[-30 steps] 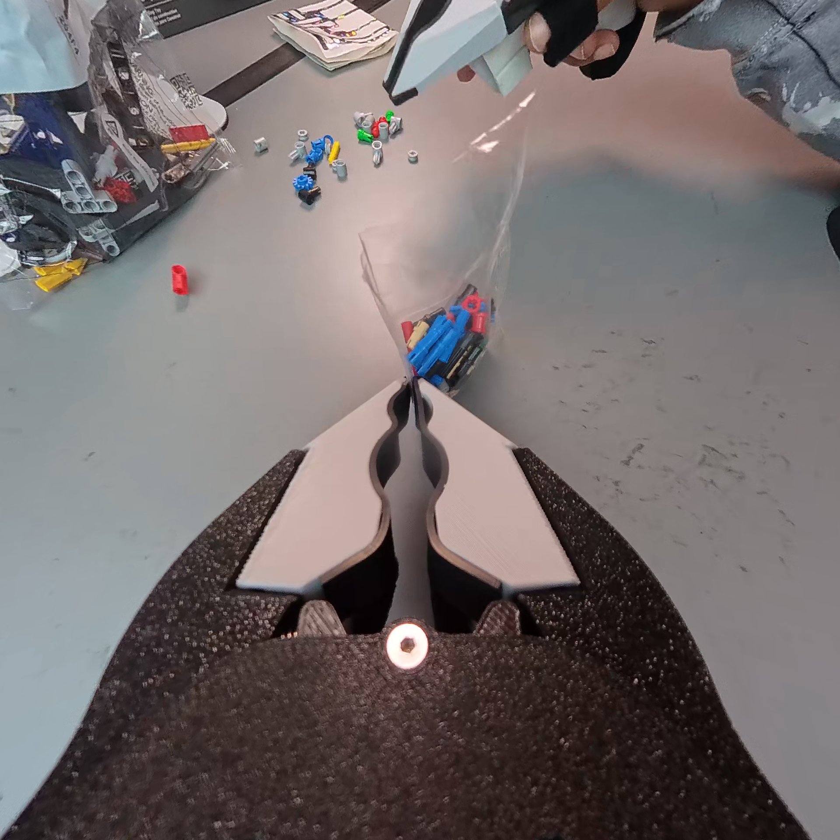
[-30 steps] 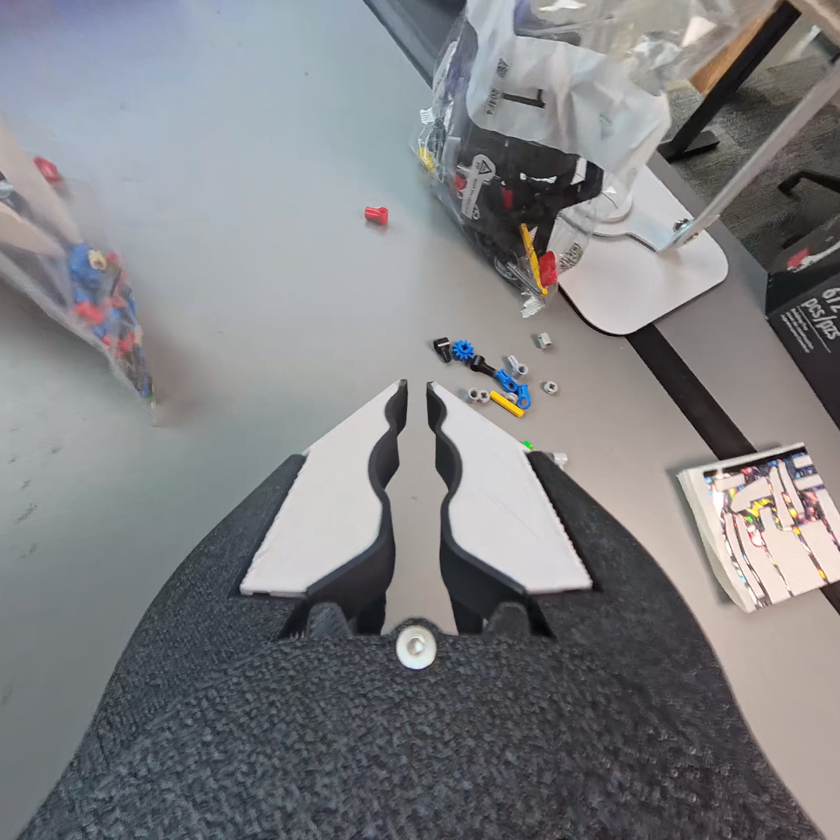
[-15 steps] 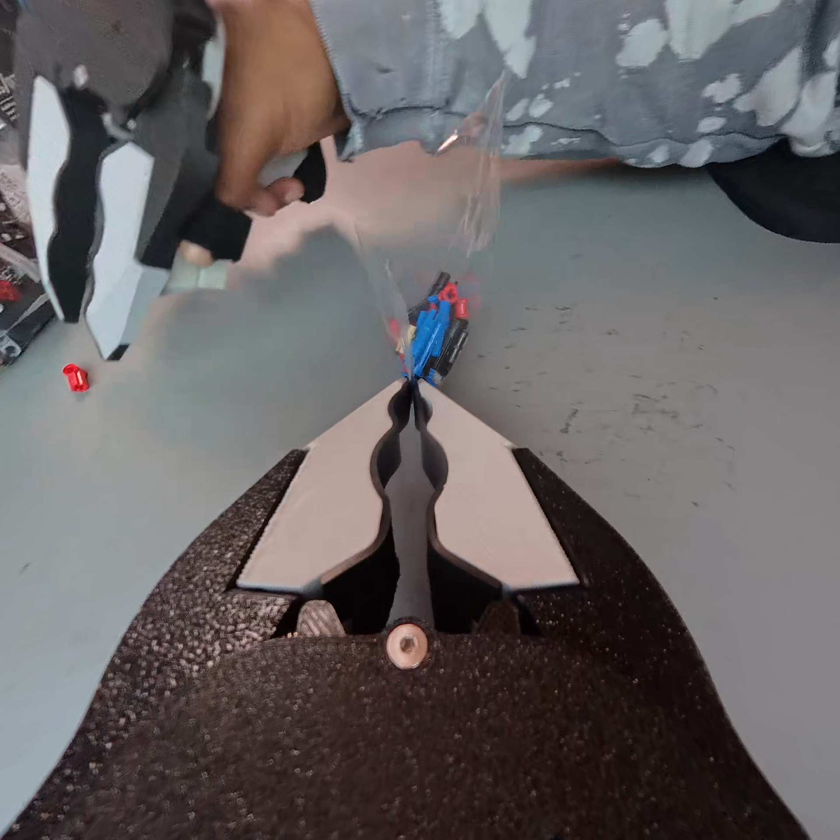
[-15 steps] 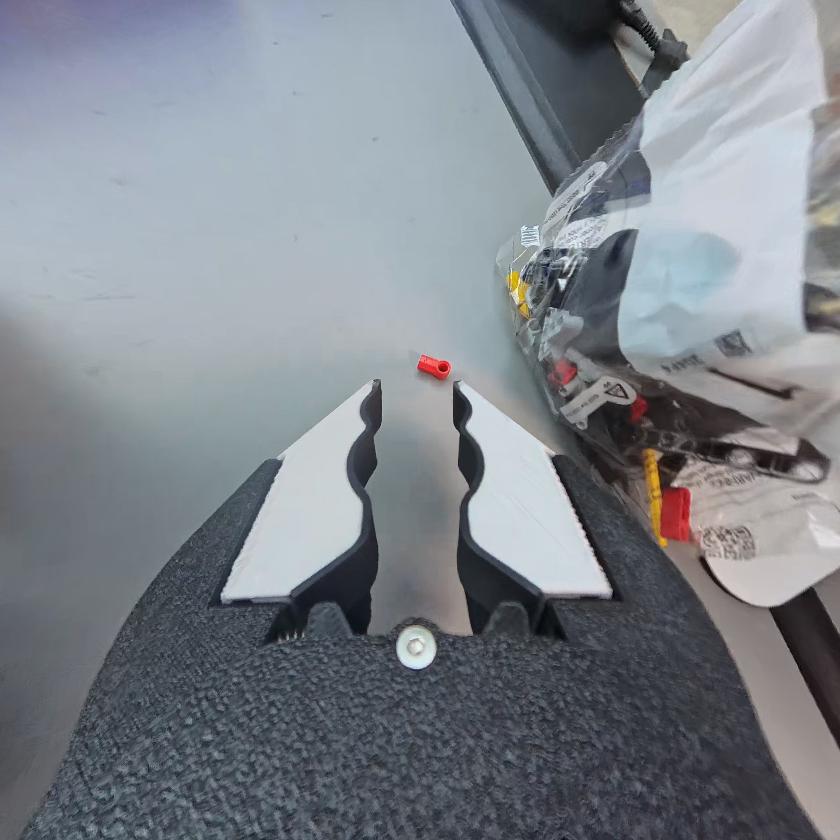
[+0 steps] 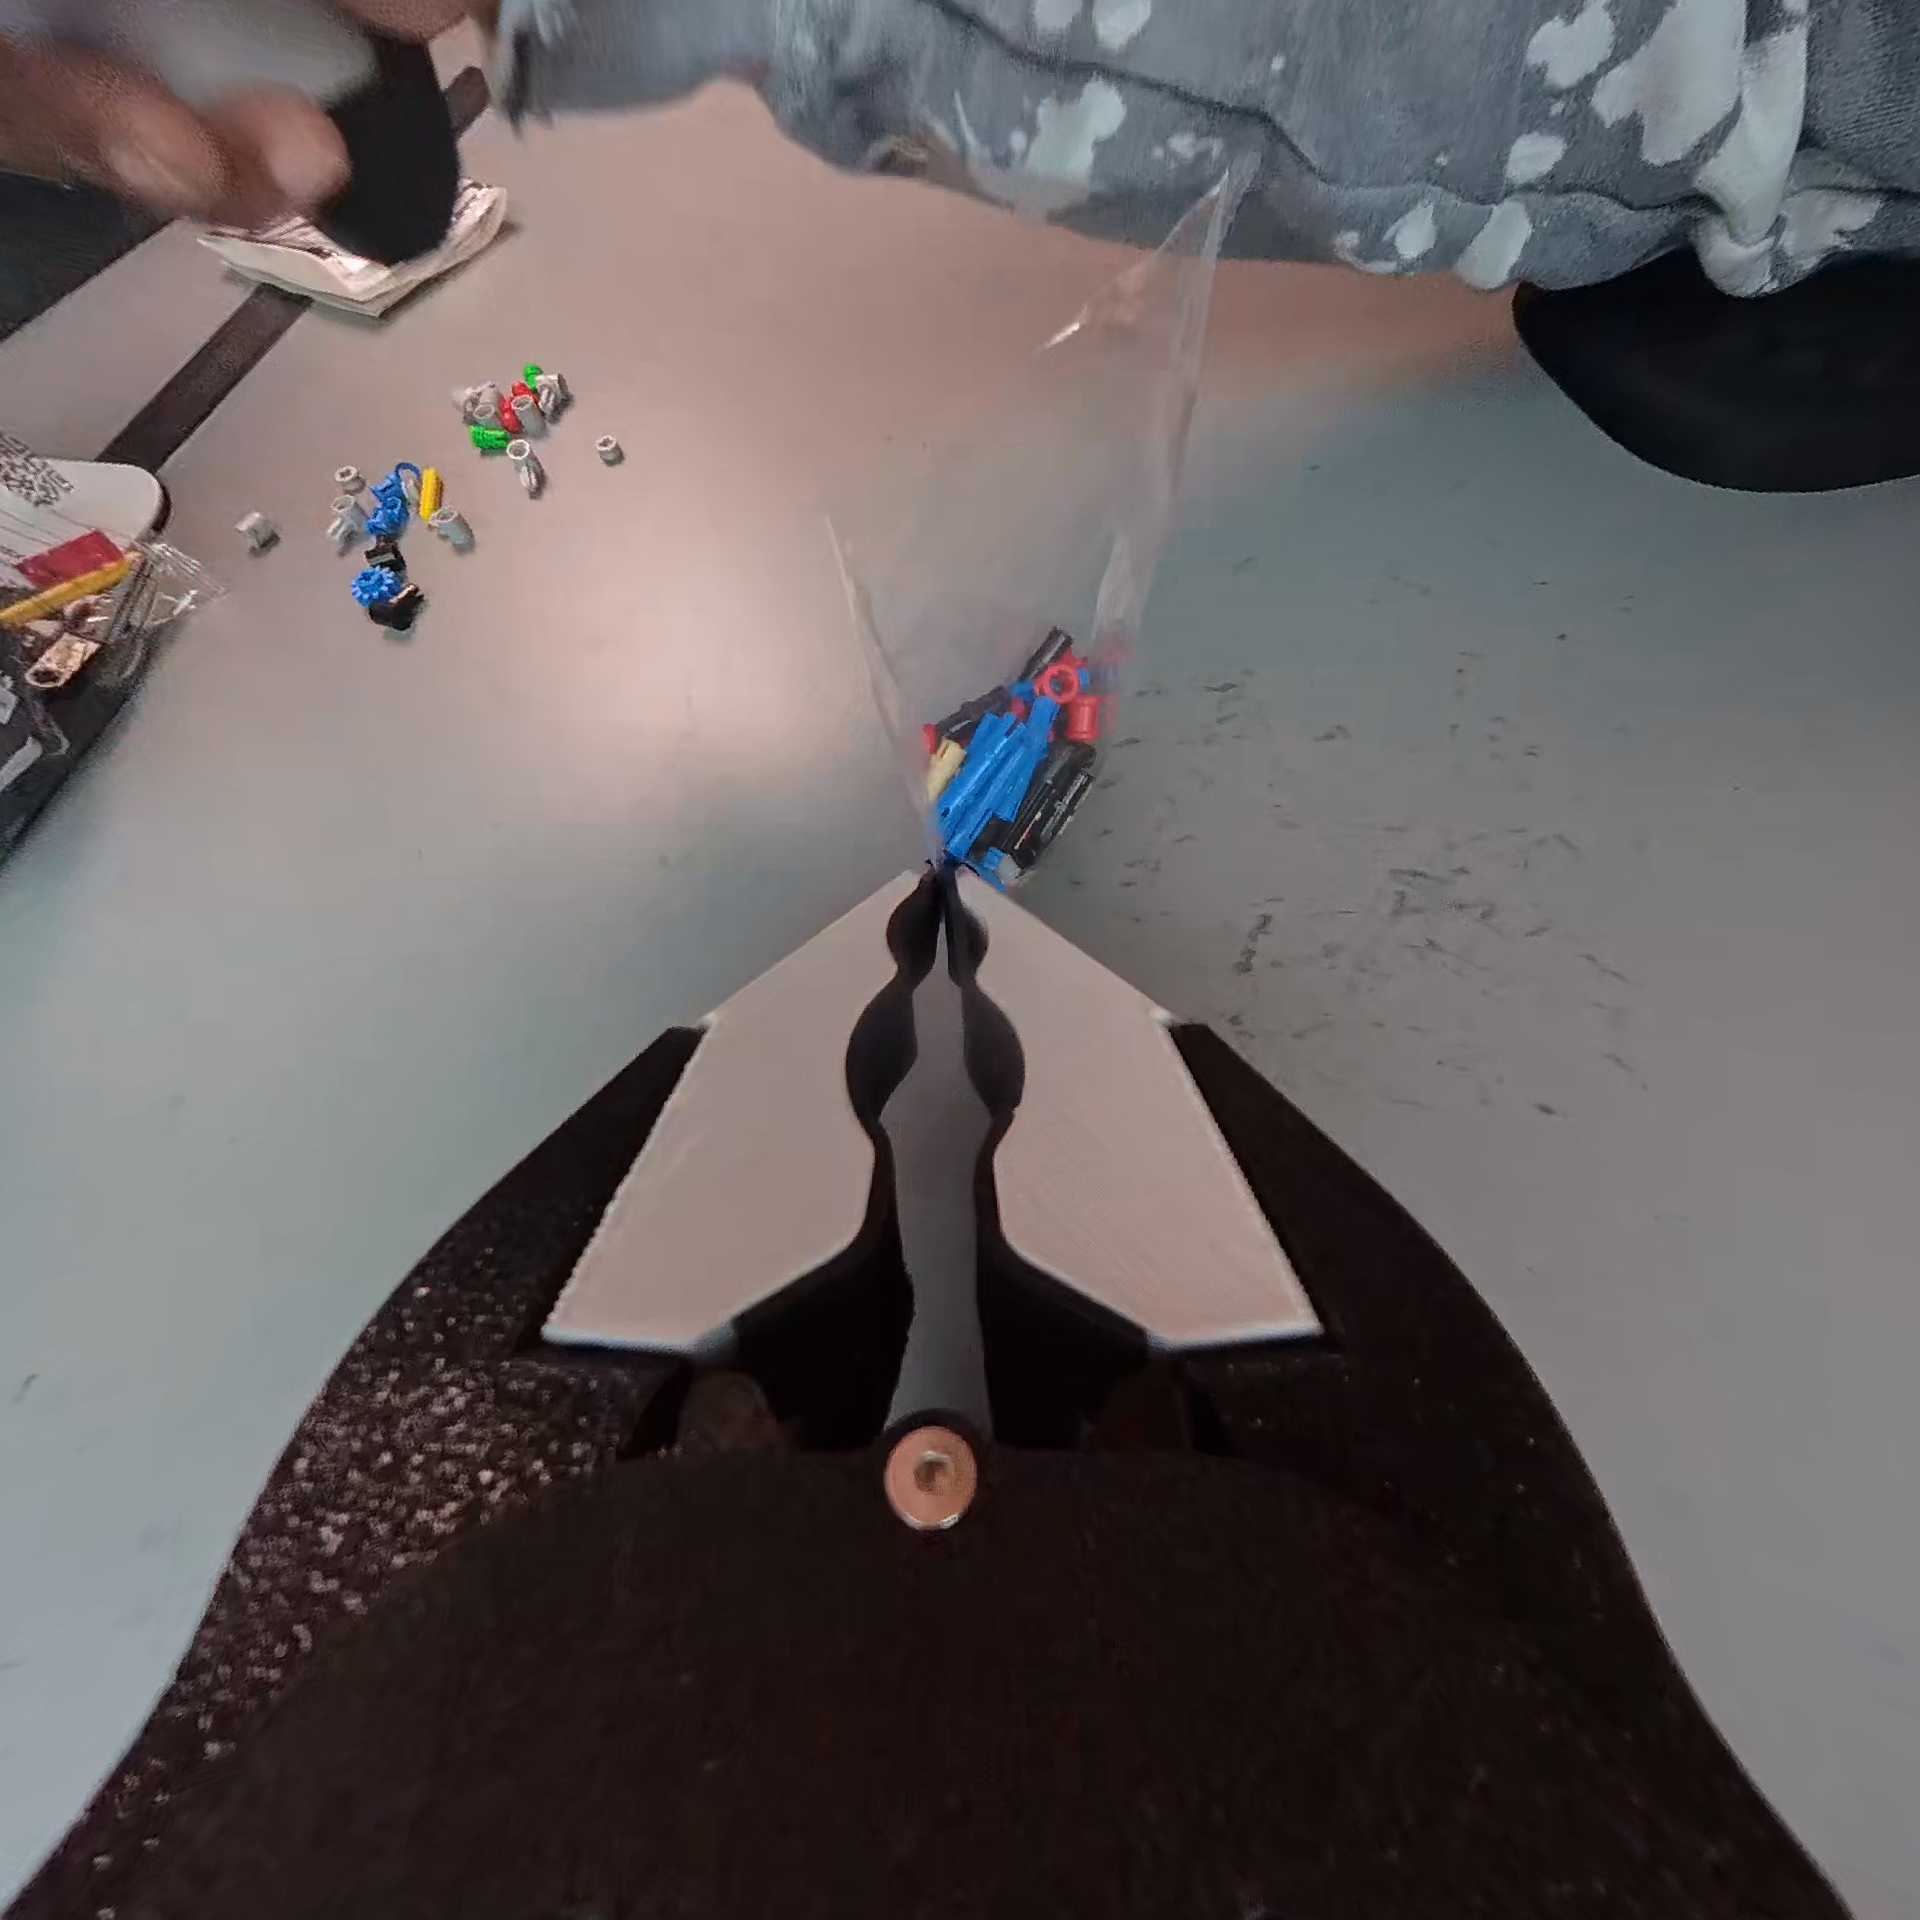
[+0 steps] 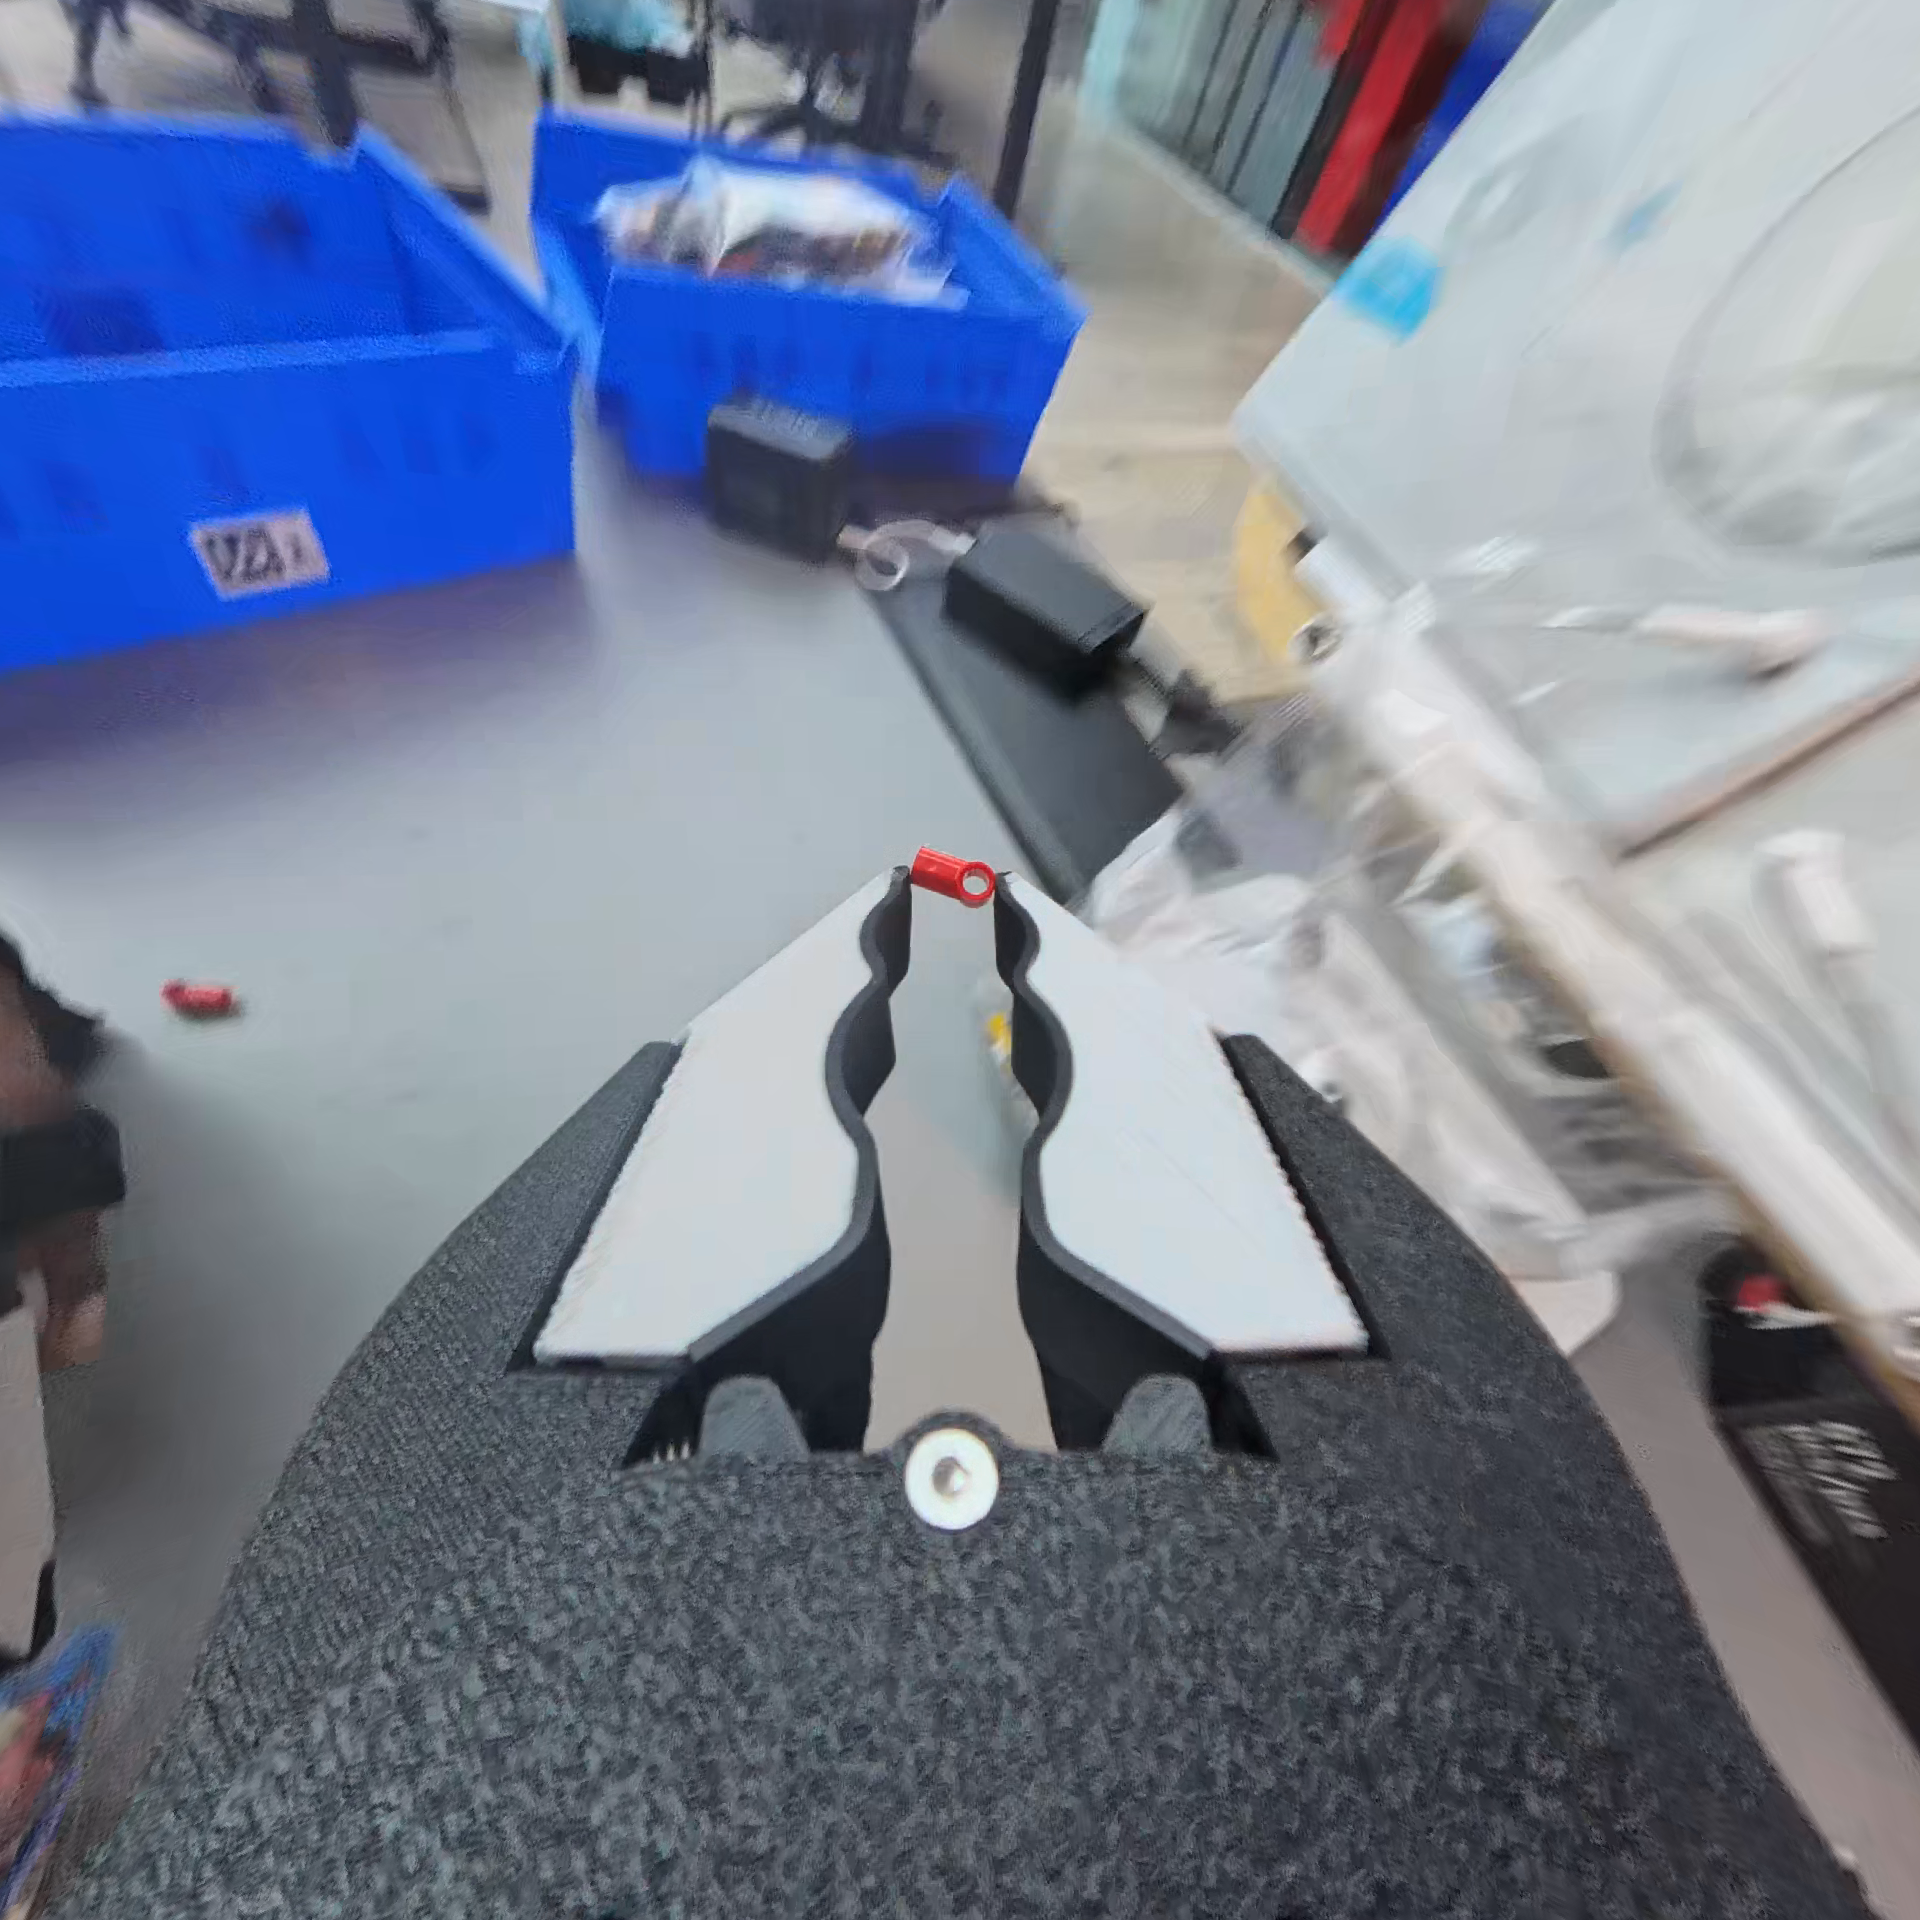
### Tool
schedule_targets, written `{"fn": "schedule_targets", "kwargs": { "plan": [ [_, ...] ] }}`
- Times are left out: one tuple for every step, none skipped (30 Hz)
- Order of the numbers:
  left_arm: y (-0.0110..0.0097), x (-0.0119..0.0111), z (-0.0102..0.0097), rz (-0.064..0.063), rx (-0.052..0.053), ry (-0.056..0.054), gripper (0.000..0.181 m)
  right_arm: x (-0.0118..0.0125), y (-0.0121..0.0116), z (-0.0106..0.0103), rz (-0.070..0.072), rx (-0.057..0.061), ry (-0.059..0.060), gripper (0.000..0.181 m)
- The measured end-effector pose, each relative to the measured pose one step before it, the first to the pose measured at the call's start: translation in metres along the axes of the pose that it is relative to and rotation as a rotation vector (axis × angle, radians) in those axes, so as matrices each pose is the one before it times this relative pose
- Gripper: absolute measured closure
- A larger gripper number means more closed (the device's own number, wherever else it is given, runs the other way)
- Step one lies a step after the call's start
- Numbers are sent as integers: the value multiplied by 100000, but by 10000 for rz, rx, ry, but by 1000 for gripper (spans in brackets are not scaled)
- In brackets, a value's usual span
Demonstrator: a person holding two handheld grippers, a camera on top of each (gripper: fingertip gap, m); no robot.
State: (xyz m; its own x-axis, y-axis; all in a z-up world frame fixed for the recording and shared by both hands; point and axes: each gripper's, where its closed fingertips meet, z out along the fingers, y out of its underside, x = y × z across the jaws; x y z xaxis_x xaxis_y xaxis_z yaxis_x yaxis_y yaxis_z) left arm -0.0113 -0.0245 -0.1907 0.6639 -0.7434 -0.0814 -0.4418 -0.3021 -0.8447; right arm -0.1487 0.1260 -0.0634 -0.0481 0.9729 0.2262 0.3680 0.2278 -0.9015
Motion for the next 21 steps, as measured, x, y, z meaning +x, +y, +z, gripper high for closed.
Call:
{"fn": "schedule_targets", "kwargs": {
  "plan": [
    [-71,93,57,3,21,40,181,1776,-2325,-1303,72,471,679,166],
    [-16,103,75,3,-12,47,181,1958,-1488,-722,69,96,648,166],
    [30,102,88,18,-33,34,181,2148,-488,-176,1,-302,691,166],
    [46,85,62,34,-37,9,181,1953,-159,185,-28,-188,587,166],
    [43,65,41,39,-34,-9,181,1397,327,472,126,-220,305,165],
    [19,27,-13,35,-20,-23,181,793,942,626,208,-460,35,165],
    [-1,0,-20,23,-5,-29,181,261,1008,533,163,-401,-133,157],
    [-3,-45,-52,-1,1,-33,181,163,532,131,114,-55,9,144],
    [3,-85,-48,-24,-2,-37,181,-158,-138,-499,-13,418,-21,139],
    [32,-124,-67,-37,-3,-44,181,-228,-801,-1146,36,855,60,138],
    [48,-184,-62,-57,-5,-57,181,-513,-964,-1627,98,957,-73,140],
    [71,-252,-69,-91,-16,-72,181,-1091,-682,-1853,159,784,-442,145],
    [123,-270,-55,-126,-39,-73,181,-2136,-87,-1992,172,463,-1094,151],
    [167,-284,-37,-150,-58,-56,181,-2512,620,-1912,311,108,-1230,149],
    [111,-233,-34,-158,-16,-22,181,-2596,1336,-1756,352,-186,-1135,145],
    [46,-177,-46,-149,16,0,181,-3092,1976,-1548,369,-419,-1298,144],
    [33,-173,-40,-111,-8,-17,181,-2928,2313,-1061,455,-502,-1010,139],
    [33,-162,-44,-58,-10,-43,181,-2332,2543,-492,333,-562,-532,136],
    [17,-90,-18,-24,-3,-31,181,-1757,2542,-19,82,-578,-139,134],
    [0,-18,-3,-4,3,0,181,-1225,2042,307,-60,-384,184,132],
    [-9,17,11,17,1,0,181,-1010,1434,475,-93,-157,227,132]
  ]
}}
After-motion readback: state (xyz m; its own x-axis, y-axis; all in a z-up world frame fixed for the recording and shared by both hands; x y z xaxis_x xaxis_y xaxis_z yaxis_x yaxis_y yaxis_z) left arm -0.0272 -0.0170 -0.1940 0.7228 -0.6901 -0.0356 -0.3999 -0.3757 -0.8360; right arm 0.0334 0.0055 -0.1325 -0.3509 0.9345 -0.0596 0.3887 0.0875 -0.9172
